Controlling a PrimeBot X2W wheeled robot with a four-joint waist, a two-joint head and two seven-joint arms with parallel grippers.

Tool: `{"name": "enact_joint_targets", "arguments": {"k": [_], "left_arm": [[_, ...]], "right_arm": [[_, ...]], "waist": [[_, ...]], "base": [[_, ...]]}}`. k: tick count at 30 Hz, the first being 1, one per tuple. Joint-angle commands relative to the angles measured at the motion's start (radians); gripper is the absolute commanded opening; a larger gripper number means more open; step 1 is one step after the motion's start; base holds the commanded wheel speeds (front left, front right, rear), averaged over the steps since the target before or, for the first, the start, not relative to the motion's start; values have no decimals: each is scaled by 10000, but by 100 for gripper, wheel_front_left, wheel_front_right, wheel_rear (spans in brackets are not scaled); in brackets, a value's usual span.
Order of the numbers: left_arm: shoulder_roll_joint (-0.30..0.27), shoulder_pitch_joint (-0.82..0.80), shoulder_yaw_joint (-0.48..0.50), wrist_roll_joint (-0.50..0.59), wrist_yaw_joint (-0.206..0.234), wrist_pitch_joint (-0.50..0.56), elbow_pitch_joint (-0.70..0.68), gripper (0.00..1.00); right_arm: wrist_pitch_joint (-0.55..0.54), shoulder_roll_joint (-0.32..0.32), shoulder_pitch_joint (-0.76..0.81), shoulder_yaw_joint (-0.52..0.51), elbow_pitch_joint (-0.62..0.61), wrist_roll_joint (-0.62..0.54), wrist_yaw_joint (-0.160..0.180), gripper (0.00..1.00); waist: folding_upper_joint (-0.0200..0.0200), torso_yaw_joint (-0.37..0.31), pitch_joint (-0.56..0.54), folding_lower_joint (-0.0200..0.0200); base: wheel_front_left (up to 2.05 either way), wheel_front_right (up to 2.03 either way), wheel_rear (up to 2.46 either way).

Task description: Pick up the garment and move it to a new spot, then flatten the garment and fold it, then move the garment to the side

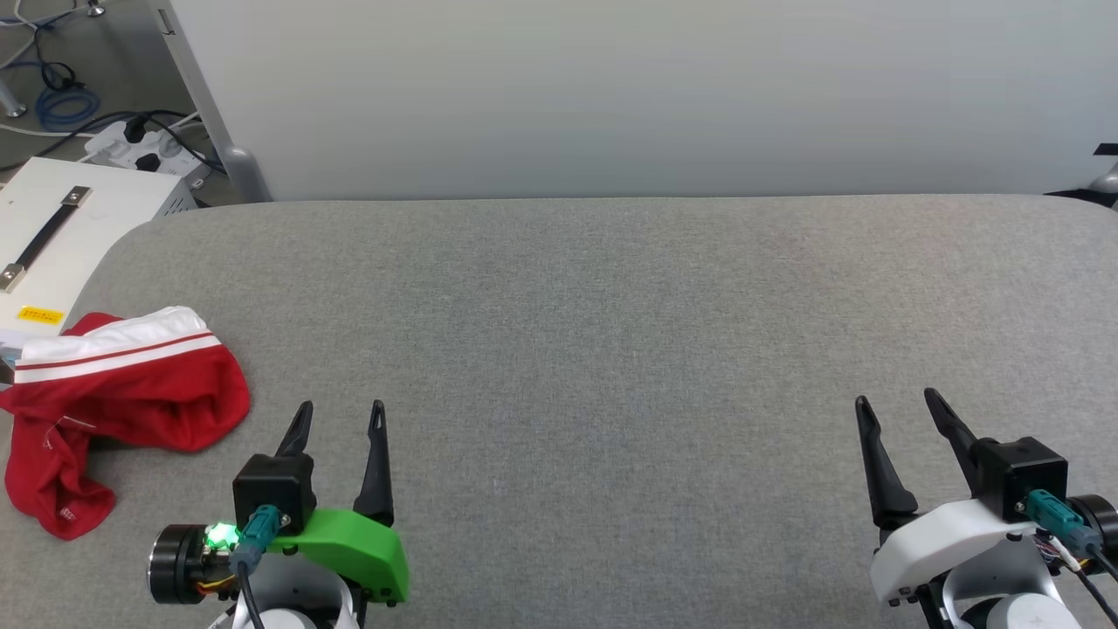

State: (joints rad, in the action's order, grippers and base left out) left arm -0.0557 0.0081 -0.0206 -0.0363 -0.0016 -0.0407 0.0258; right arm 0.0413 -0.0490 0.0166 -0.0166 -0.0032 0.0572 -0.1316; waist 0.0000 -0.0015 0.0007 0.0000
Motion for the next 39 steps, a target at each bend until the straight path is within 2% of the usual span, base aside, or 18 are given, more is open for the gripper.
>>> {"name": "enact_joint_targets", "arguments": {"k": [1, 23, 31, 39], "left_arm": [[12, -210, -14, -97, -50, -100, 75, 100], [22, -483, -137, -397, -137, -559, 467, 100], [24, -629, -71, -466, -183, -743, 556, 100], [28, -704, 130, -684, -95, -908, 614, 100]], "right_arm": [[122, -5, -64, -34, -65, 128, 2, 100], [429, -7, 8, -178, -406, 502, 3, 100], [449, -7, -9, 2, -672, 410, 4, 100], [377, -8, -58, 324, -952, 282, 5, 100]], "waist": [[0, -2, -6, 0], [0, 70, 25, 0], [0, 496, 147, 0], [0, 1348, 231, 0]], "base": [[0, 0, 0], [0, 0, 0], [0, 0, 0], [0, 0, 0]]}}
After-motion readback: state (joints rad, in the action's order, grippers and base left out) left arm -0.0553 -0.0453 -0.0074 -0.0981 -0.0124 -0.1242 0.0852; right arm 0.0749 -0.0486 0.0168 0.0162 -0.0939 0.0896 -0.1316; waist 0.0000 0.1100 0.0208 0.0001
